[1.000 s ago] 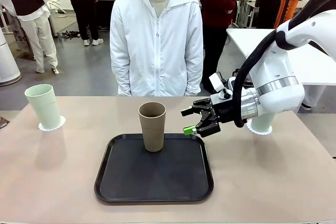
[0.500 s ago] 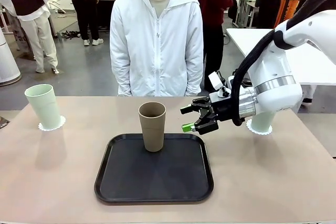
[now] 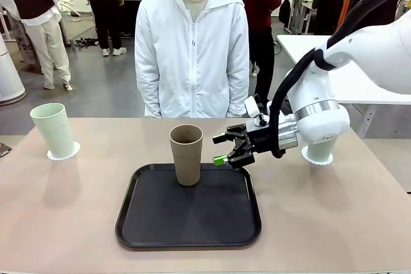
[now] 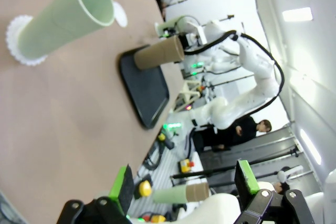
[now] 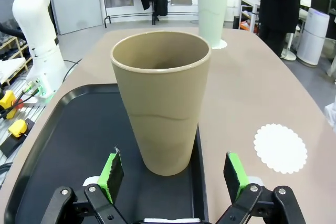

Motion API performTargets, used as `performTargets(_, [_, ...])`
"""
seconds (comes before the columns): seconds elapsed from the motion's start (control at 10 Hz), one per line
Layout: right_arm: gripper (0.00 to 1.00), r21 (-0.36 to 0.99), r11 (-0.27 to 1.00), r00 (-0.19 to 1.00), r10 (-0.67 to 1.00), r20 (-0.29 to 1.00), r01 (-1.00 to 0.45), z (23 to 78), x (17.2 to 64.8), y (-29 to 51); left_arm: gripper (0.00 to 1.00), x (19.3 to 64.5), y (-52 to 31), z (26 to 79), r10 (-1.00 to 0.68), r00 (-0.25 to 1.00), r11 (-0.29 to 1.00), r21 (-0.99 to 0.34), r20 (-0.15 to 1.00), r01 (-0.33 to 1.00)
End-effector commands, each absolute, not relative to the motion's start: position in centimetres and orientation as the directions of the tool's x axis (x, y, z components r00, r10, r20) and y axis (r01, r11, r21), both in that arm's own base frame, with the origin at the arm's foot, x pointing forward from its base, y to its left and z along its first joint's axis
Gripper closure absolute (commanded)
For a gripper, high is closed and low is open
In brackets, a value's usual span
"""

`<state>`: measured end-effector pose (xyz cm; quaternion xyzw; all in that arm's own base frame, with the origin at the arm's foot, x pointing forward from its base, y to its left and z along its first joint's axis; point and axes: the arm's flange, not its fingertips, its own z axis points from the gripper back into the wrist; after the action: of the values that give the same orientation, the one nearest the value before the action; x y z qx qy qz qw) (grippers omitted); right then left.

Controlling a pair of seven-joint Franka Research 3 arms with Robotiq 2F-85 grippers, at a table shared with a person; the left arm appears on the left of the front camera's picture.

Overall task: Place coasters on the table and set cups on them.
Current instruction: Take one Reusable plastic cup from the Flat Tray and place it on a coaster set by the human.

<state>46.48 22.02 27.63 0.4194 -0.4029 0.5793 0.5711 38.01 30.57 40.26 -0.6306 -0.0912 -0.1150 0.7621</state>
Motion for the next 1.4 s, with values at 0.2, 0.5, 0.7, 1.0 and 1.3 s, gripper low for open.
performTargets(0.2, [0.0,-0.032,-0.021,-0.037,0.327,0.944,-0.999,26.5,46.9,23.8,0.0,37.9,30.6,40.5,-0.059,0.958,0.186,-0.94,0.28,0.286])
performTargets(0.5, [0.0,-0.029,-0.037,-0.04,0.322,0.946,-0.999,25.9,47.0,24.4,0.0,37.9,30.6,40.5,-0.059,0.958,0.186,-0.94,0.28,0.286])
performTargets(0.7, [0.0,-0.039,-0.06,-0.056,0.318,0.946,-0.997,26.1,46.9,25.3,0.0,37.9,30.6,40.5,-0.059,0.958,0.186,-0.94,0.28,0.286])
performTargets(1.0, [0.0,-0.03,-0.094,-0.058,0.315,0.947,-0.995,25.9,46.8,26.6,0.0,37.9,30.6,40.5,-0.059,0.958,0.186,-0.94,0.28,0.286])
performTargets(1.3, [0.0,-0.024,-0.118,-0.061,0.313,0.948,-0.993,25.7,46.9,27.7,0.0,37.9,30.6,40.5,-0.059,0.958,0.186,-0.94,0.28,0.286])
